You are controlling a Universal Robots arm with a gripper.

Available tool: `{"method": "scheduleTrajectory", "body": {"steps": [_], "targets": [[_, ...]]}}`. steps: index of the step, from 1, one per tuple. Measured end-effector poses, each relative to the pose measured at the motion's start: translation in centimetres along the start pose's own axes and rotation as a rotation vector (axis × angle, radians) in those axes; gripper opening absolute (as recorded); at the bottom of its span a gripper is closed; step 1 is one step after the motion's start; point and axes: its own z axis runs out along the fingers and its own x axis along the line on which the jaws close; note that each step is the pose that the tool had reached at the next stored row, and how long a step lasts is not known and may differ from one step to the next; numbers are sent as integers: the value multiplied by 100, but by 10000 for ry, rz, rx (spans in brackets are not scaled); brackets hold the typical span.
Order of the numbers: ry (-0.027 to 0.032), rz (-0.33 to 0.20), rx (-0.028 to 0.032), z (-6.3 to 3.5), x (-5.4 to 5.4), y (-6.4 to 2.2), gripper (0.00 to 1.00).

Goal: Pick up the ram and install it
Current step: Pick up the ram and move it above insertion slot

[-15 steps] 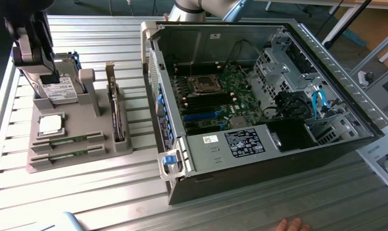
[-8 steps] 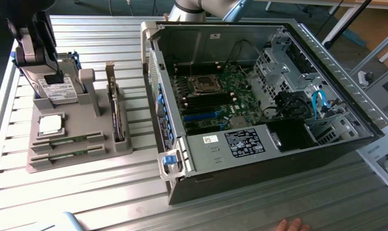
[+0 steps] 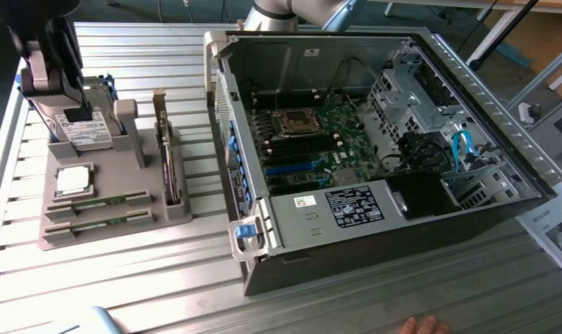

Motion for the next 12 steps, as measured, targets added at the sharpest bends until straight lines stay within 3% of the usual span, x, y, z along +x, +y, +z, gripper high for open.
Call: {"method": "scheduleTrajectory", "body": {"steps": [4, 12], "targets": [[-2, 291, 4, 5, 0, 0, 10], [-3, 297, 10, 21, 1, 2, 10]]}}
